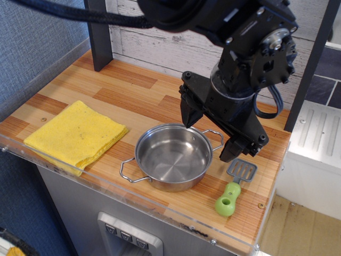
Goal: Slide the yellow rag next to the sushi.
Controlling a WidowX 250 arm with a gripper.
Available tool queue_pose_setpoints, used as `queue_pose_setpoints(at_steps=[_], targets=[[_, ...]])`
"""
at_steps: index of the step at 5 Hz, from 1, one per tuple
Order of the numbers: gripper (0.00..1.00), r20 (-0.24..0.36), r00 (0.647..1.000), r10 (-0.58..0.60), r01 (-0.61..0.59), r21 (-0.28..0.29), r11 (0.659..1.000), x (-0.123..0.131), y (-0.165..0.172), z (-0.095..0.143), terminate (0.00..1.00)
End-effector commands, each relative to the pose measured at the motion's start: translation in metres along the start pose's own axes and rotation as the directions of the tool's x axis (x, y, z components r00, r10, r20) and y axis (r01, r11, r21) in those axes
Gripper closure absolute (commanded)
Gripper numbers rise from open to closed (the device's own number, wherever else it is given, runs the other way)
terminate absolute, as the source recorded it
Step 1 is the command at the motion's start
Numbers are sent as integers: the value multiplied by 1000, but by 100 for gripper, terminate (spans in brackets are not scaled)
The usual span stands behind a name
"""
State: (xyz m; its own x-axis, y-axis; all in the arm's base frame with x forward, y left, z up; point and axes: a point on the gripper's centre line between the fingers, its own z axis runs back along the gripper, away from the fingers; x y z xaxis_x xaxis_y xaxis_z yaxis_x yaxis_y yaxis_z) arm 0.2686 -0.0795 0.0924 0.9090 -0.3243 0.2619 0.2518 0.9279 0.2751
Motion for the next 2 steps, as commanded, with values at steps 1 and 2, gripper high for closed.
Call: queue_pose_setpoints(at_steps=[1, 2], targets=[[0, 0, 1000, 0, 0, 0, 1000, 0, 0, 0, 0], [0, -14, 997, 80, -80, 5, 997, -12, 23, -5, 0]])
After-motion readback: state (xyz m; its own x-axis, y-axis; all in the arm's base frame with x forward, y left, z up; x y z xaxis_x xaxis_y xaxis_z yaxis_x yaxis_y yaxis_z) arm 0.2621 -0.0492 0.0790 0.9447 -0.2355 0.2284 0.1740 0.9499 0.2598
